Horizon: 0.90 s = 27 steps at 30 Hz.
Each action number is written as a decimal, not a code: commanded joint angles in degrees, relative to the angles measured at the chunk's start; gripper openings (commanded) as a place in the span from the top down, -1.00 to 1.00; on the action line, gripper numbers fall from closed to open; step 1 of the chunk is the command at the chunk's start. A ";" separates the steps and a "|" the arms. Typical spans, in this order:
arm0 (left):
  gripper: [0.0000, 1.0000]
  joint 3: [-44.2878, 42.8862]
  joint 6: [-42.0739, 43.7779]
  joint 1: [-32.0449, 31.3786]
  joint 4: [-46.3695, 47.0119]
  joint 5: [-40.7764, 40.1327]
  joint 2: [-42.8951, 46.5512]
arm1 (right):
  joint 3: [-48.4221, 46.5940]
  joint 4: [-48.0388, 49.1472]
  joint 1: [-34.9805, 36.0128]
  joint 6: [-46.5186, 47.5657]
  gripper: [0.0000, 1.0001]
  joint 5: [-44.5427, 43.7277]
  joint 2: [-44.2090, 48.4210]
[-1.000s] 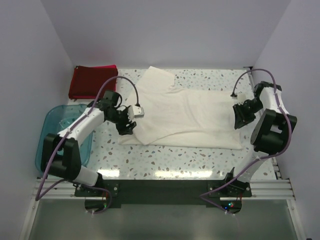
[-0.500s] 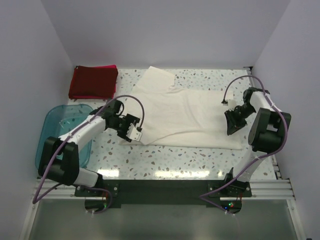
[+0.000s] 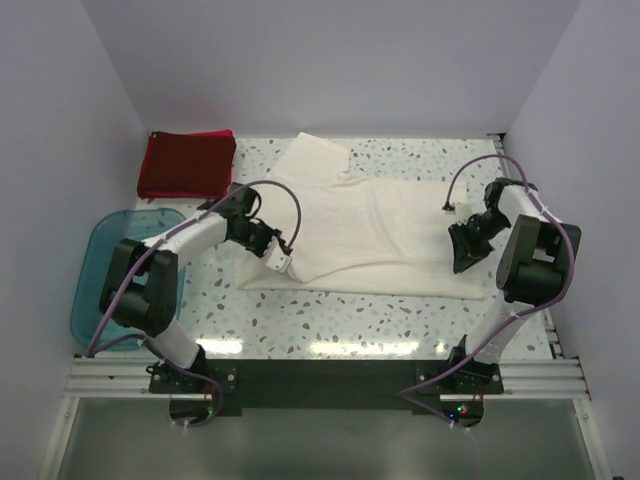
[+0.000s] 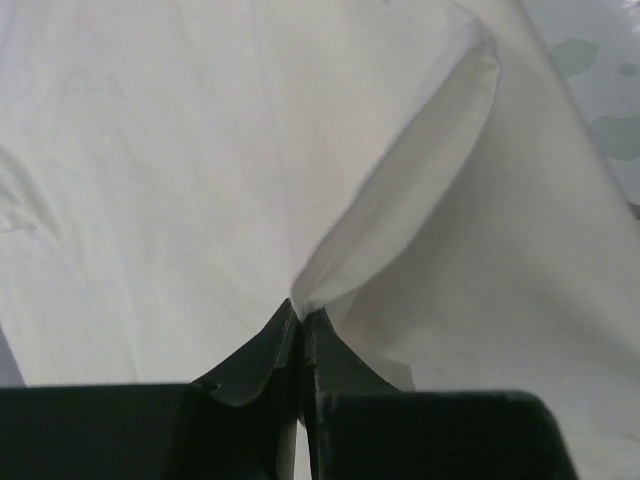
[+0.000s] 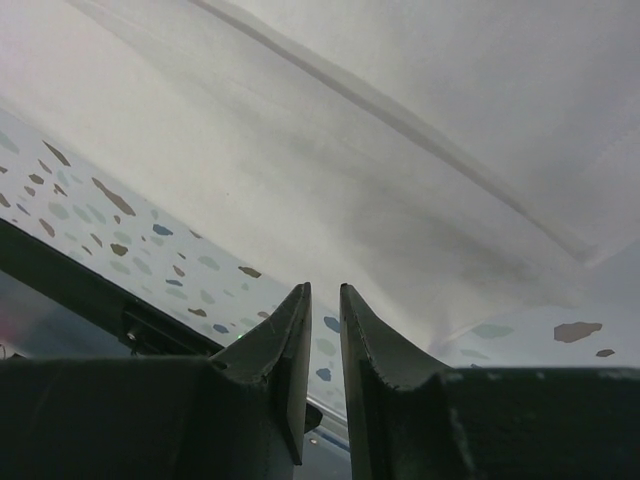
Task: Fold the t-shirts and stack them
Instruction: Fold the tshirt
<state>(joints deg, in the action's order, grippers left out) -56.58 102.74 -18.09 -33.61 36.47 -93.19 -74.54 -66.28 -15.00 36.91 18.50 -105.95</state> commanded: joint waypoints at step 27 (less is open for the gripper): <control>0.20 -38.79 -73.61 5.69 19.72 -12.48 -25.30 | -2.10 -0.43 0.15 -0.87 0.57 -3.38 1.01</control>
<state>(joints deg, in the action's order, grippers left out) -94.19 44.71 -16.53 -17.37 27.09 -121.80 -74.67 -66.46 -15.00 36.01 15.92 -106.89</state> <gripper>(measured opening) 0.397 0.214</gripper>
